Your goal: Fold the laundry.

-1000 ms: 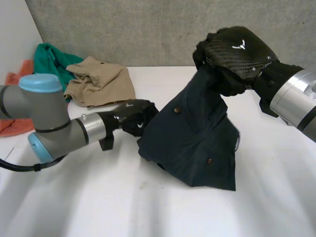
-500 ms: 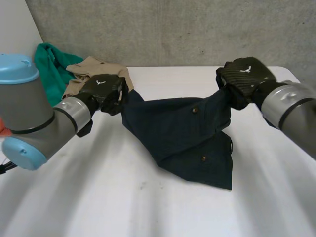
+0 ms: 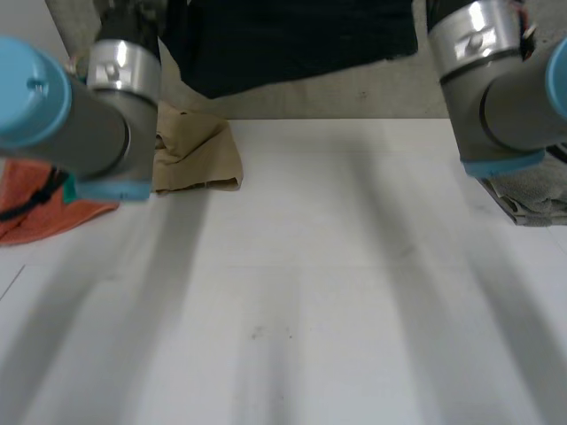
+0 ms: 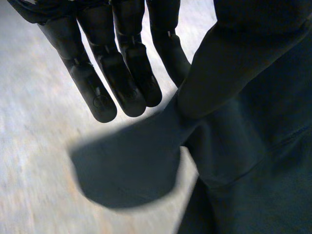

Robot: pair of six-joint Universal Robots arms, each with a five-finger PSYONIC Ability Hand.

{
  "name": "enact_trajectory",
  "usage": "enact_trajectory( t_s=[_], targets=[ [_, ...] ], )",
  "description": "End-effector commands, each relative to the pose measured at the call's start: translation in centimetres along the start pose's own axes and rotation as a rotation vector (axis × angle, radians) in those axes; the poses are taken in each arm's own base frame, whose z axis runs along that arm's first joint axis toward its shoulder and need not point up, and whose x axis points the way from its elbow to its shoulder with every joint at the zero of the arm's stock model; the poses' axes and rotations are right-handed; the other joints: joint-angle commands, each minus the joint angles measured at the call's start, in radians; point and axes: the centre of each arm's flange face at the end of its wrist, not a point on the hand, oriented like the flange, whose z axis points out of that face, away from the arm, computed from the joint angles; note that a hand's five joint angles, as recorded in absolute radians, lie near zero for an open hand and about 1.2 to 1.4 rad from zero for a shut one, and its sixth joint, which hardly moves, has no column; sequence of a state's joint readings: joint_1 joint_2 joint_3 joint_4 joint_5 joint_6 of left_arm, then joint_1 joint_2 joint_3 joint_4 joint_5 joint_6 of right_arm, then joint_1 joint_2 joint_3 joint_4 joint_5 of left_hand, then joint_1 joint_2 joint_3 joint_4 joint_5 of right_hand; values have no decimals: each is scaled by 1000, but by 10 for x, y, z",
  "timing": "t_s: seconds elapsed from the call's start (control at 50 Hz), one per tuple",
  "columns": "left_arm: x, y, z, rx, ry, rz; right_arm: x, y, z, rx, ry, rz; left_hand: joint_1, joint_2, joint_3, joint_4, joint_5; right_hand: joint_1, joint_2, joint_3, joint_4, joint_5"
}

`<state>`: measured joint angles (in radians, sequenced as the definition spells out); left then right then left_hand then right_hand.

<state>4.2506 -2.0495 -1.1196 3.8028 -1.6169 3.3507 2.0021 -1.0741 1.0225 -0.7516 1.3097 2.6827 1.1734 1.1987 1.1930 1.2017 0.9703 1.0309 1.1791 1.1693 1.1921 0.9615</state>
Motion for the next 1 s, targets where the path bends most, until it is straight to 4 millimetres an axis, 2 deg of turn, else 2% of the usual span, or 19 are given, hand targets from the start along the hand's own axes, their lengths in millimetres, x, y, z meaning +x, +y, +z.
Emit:
enact_trajectory(
  t_s=[0.02, 0.04, 0.08, 0.1, 0.14, 0.16, 0.18, 0.26, 0.3, 0.36, 0.38, 0.42, 0.48, 0.52, 0.62, 0.8, 0.84, 0.88, 1.0],
  targets=[
    [14, 45, -78, -294, 84, 6, -51, 47, -70, -293, -271, 158, 223, 198, 203, 195, 251, 365, 217, 227, 204, 260],
    [21, 56, -98, -369, 113, 6, -56, 52, -81, -330, -297, 174, 223, 198, 203, 195, 251, 365, 217, 227, 204, 260],
    [25, 64, -116, -444, 138, 5, -69, 66, -112, -436, -360, 212, 223, 198, 203, 195, 251, 365, 217, 227, 204, 260],
    [28, 72, -134, -522, 160, 10, -73, 70, -121, -471, -378, 222, 223, 198, 203, 195, 251, 365, 217, 227, 204, 260],
    [30, 83, -151, -609, 182, 17, -80, 77, -141, -538, -414, 234, 223, 198, 203, 195, 251, 365, 217, 227, 204, 260],
    [32, 87, -160, -651, 194, 21, -85, 83, -159, -595, -448, 232, 223, 198, 203, 195, 251, 365, 217, 227, 204, 260],
    [32, 94, -175, -729, 210, 28, -87, 84, -167, -620, -466, 224, 223, 198, 203, 195, 251, 365, 217, 227, 204, 260],
    [29, 98, -202, -885, 238, 39, -83, 90, -203, -741, -559, 124, 223, 198, 203, 195, 251, 365, 217, 227, 204, 260],
    [26, 94, -213, -947, 252, 43, -81, 87, -209, -763, -589, 84, 223, 198, 203, 195, 251, 365, 217, 227, 204, 260],
    [22, 79, -219, -976, 260, 41, -77, 77, -216, -791, -644, 36, 223, 198, 203, 195, 251, 340, 192, 202, 179, 235],
    [21, 75, -219, -976, 261, 40, -77, 73, -217, -799, -655, 35, 223, 198, 203, 195, 251, 250, 102, 111, 89, 145],
    [19, 66, -219, -971, 262, 37, -73, 62, -219, -820, -670, 51, 223, 198, 203, 195, 251, -193, -341, -331, -354, -298],
    [16, 49, -214, -932, 253, 33, -65, 46, -215, -828, -659, 70, -236, -261, -256, -264, -208, -595, -743, -734, -756, -700],
    [13, 36, -208, -890, 246, 34, -60, 39, -213, -828, -641, 88, -331, -357, -351, -360, -303, -638, -786, -776, -799, -743],
    [4, 25, -192, -827, 212, 35, -42, 14, -197, -821, -520, 187, -593, -618, -612, -621, -564, -749, -897, -887, -910, -854],
    [-19, 28, -141, -706, 232, -1, -11, -2, -179, -931, -236, 406, -613, -639, -633, -642, -585, -834, -983, -973, -996, -939],
    [-16, 33, -137, -700, 273, -15, -5, -3, -178, -981, -185, 434, -619, -645, -639, -648, -591, -843, -991, -981, -1004, -948],
    [-12, 49, -133, -717, 321, -21, -3, -3, -179, -1016, -163, 443, -634, -659, -654, -662, -605, -856, -1005, -995, -1018, -961],
    [-5, 85, -134, -790, 427, 82, -9, 11, -192, -1164, -139, 448, -654, -680, -674, -683, -626, -856, -1005, -995, -1018, -961]
  ],
)
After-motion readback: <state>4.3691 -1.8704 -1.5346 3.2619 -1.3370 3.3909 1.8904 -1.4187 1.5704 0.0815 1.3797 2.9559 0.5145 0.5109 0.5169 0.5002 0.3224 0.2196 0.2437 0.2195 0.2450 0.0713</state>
